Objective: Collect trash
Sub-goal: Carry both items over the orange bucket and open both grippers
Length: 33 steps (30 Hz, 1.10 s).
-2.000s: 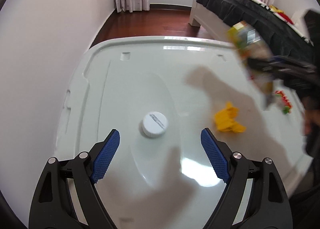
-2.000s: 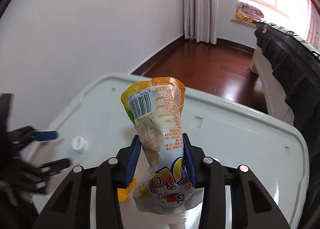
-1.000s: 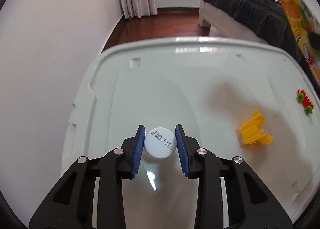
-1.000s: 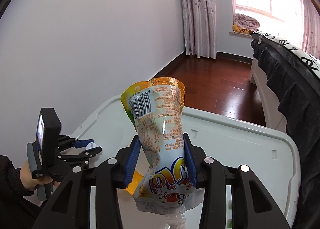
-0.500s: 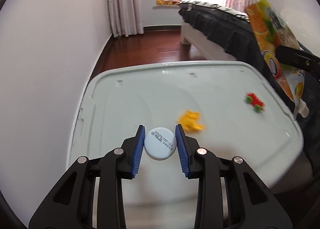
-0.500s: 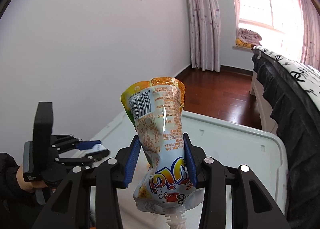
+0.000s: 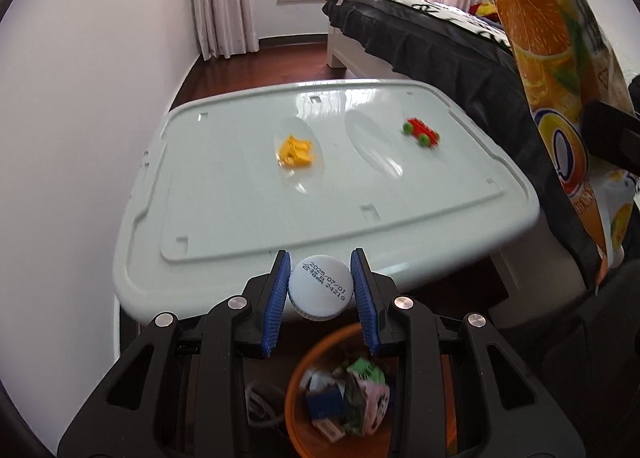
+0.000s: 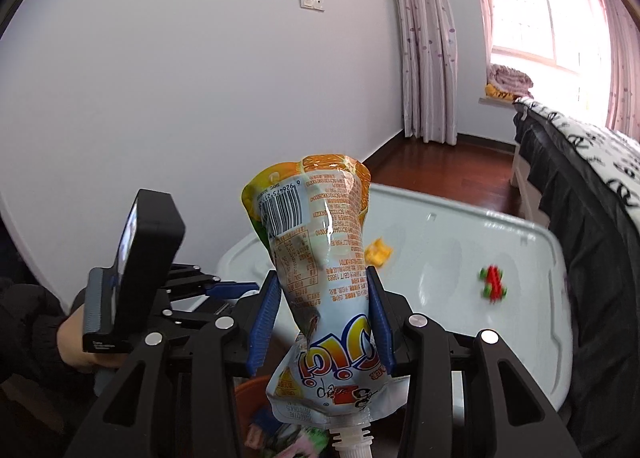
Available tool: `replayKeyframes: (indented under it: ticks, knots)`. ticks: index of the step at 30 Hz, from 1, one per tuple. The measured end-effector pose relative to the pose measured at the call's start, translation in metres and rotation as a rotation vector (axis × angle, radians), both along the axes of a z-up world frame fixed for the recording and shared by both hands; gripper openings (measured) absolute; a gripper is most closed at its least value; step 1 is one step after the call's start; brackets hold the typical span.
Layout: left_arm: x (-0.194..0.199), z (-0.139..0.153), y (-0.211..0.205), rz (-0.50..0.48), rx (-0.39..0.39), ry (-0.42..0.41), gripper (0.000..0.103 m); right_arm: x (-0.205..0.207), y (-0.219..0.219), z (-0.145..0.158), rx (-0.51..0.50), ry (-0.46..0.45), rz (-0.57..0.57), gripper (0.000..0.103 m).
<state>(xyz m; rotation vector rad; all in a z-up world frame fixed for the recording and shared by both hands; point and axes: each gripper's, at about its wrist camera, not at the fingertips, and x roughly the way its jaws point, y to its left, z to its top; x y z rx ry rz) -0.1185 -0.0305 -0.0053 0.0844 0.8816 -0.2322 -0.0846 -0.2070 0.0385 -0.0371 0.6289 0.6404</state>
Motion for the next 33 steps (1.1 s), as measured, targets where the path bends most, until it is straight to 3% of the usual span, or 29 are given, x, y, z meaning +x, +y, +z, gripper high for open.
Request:
replayKeyframes:
  ticks: [6,20,33]
  knots:
    - [-0.036,-0.011,-0.011,0.000,0.009,0.026,0.031,-0.036,0.000,-0.014,-0.013,0.050,0.016,0.042]
    - [-0.078,-0.069,-0.018,0.038,0.062,0.126,0.031,-0.069,0.008,-0.098,-0.047,0.256,-0.014,0.042]
    - [-0.079,-0.086,-0.013,0.054,0.074,0.156,0.031,-0.069,0.014,-0.103,-0.055,0.276,0.005,0.043]
